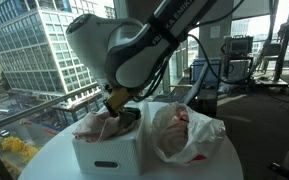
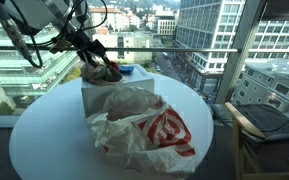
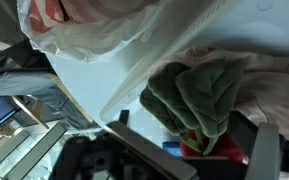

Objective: Remove the item from the plastic bag and put them on the white basket

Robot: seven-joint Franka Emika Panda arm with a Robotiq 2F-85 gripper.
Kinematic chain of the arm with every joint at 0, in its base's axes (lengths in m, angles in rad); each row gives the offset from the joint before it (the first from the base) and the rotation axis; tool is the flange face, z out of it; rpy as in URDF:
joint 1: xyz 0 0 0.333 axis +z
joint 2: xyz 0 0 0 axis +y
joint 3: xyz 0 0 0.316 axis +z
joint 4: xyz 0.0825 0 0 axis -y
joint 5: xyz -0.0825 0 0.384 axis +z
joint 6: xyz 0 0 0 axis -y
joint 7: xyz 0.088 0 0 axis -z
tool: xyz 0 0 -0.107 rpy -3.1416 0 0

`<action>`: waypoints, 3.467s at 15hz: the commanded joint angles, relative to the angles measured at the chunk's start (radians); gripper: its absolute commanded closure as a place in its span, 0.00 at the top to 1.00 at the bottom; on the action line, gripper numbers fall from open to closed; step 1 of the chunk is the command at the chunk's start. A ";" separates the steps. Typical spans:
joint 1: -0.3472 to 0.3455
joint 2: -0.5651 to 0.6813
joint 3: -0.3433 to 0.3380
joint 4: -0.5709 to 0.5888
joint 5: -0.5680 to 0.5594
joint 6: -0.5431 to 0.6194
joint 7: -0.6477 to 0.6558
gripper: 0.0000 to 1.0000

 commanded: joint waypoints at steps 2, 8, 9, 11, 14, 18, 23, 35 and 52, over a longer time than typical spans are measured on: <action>-0.039 -0.124 0.007 -0.094 0.132 -0.038 -0.036 1.00; -0.091 -0.098 -0.037 -0.164 0.118 -0.018 0.001 1.00; -0.104 -0.097 -0.044 -0.179 0.130 -0.006 -0.001 1.00; -0.126 -0.101 -0.058 -0.208 0.141 0.018 -0.002 1.00; -0.164 -0.094 -0.072 -0.244 0.178 0.077 -0.048 1.00; -0.193 -0.051 -0.091 -0.272 0.168 0.154 -0.140 1.00; -0.211 0.027 -0.151 -0.265 0.144 0.227 -0.214 1.00; -0.231 0.164 -0.229 -0.265 0.179 0.461 -0.546 1.00; -0.188 0.206 -0.374 -0.315 0.160 0.459 -0.515 0.68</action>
